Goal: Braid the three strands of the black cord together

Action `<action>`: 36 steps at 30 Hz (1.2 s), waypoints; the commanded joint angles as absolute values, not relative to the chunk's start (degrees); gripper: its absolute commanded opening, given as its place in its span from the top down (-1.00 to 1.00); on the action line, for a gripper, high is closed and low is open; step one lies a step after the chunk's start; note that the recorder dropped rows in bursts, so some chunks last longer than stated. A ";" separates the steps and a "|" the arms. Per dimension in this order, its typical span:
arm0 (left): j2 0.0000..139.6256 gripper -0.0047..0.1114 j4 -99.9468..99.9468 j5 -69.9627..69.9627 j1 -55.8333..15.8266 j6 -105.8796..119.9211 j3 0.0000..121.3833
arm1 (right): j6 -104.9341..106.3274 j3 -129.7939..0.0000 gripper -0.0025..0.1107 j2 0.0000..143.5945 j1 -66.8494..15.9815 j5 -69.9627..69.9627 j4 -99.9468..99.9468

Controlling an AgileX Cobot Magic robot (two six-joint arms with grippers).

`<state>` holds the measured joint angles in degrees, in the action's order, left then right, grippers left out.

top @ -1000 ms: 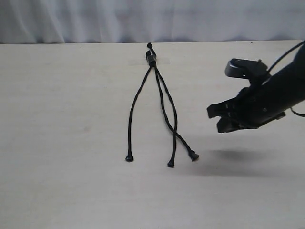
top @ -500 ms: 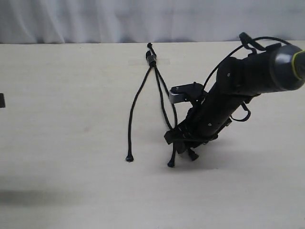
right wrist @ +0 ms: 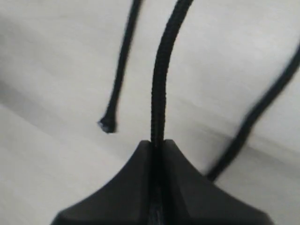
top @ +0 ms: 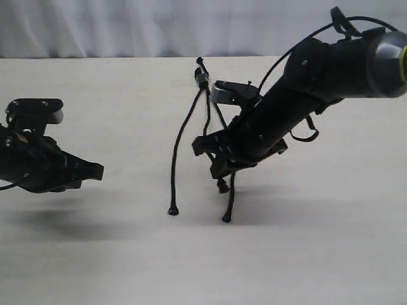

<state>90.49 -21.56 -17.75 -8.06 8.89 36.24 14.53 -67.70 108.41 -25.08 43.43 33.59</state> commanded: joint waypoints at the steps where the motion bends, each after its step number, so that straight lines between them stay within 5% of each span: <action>1: 91.77 0.92 -23.54 -15.99 -9.51 9.05 36.96 | 15.44 -68.92 0.88 110.17 -30.40 36.46 39.11; 13: 91.77 0.92 -22.69 -16.25 -9.51 9.05 36.96 | 10.16 -80.49 0.88 124.52 -38.12 35.33 41.93; 21: 91.77 0.92 -22.82 -16.02 -10.14 9.16 36.96 | -5.95 -80.61 0.87 124.86 -37.97 40.64 23.47; 28: 91.77 0.92 -22.60 -12.50 -14.54 9.17 36.96 | -5.95 -80.61 0.23 119.75 -37.97 42.52 21.24; 36: 91.51 0.92 -22.60 -12.55 -14.67 9.17 36.96 | -11.47 -80.61 0.28 118.48 -37.97 44.20 9.28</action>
